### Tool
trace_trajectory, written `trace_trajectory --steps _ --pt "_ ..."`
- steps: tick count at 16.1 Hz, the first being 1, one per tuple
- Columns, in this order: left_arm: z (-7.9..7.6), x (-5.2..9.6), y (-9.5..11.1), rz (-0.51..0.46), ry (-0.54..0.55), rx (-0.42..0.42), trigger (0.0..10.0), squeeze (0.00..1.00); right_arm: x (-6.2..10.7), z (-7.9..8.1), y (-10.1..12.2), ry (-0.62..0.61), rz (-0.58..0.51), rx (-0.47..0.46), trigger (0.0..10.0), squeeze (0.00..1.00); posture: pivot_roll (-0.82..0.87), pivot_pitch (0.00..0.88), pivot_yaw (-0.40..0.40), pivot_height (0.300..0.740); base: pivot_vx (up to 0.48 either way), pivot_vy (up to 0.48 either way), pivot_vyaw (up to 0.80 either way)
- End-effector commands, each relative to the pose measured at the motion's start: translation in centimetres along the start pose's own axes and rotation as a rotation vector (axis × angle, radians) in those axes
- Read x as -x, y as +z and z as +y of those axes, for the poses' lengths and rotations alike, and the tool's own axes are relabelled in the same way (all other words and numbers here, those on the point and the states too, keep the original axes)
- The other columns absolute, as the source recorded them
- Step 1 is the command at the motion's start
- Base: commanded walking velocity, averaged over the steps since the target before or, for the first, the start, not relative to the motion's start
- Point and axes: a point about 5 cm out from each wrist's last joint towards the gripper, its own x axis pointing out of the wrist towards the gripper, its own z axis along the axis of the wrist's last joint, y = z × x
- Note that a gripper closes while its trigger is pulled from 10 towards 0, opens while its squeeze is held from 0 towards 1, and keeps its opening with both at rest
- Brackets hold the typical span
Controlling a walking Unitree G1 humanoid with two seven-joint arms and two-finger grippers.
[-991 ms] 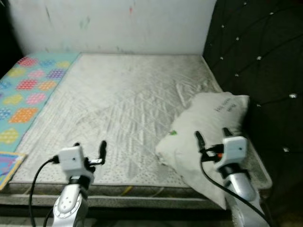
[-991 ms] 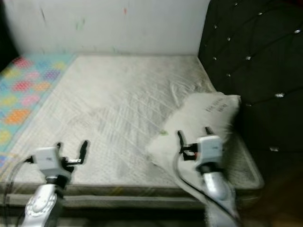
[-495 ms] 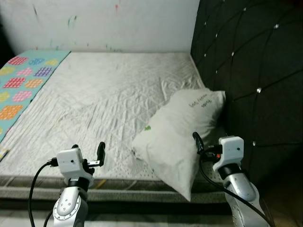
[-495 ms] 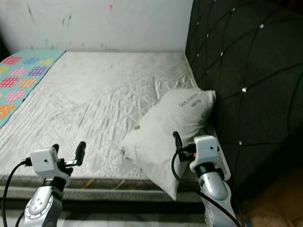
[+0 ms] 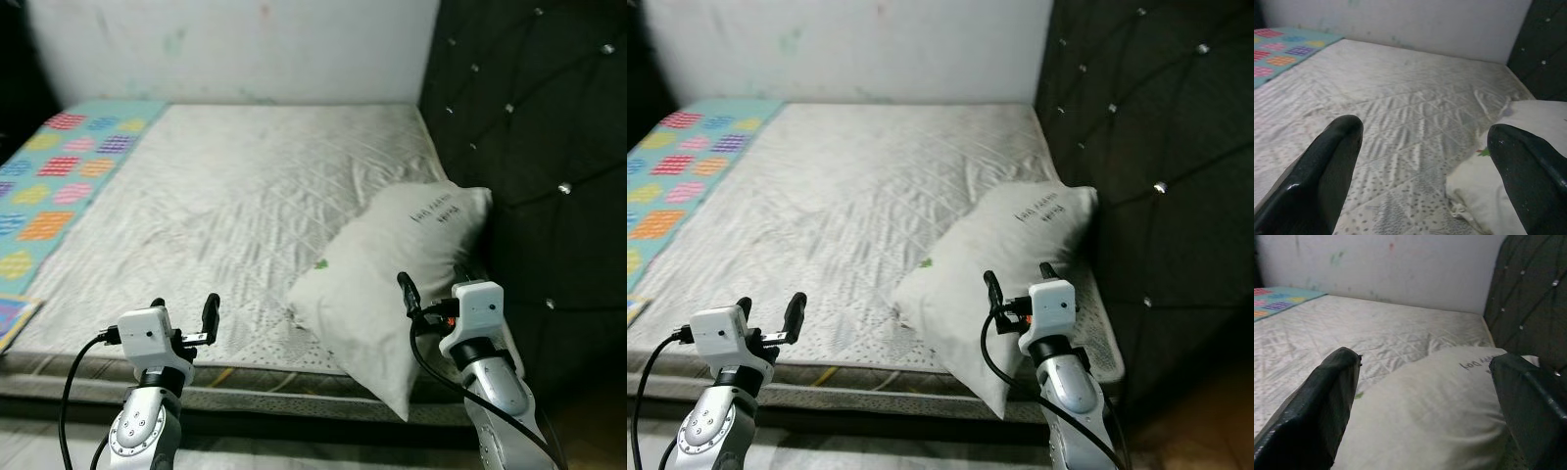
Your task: Clean up the room
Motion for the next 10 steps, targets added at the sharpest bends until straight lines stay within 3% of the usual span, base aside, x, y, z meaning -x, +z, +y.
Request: trace_trajectory --steps 1,5,10 --pt "-0.06 -0.17 0.37 -0.016 -0.025 -0.01 10.0 0.0 -0.13 0.0 -0.01 0.006 0.003 0.0 10.0 0.0 -0.15 0.0 0.042 0.74 0.0 0.0 -0.8" --pt "-0.13 -0.16 0.34 -0.015 -0.032 -0.008 10.0 0.0 -0.11 -0.05 -0.03 0.003 0.002 0.0 10.0 0.0 -0.15 0.0 0.042 0.74 0.0 0.0 -0.7" --pt "-0.17 -0.2 0.18 -0.005 -0.012 -0.004 10.0 0.0 -0.06 -0.07 -0.05 0.0 0.003 0.004 10.0 0.0 -0.16 0.0 0.046 0.74 0.0 0.0 0.0"
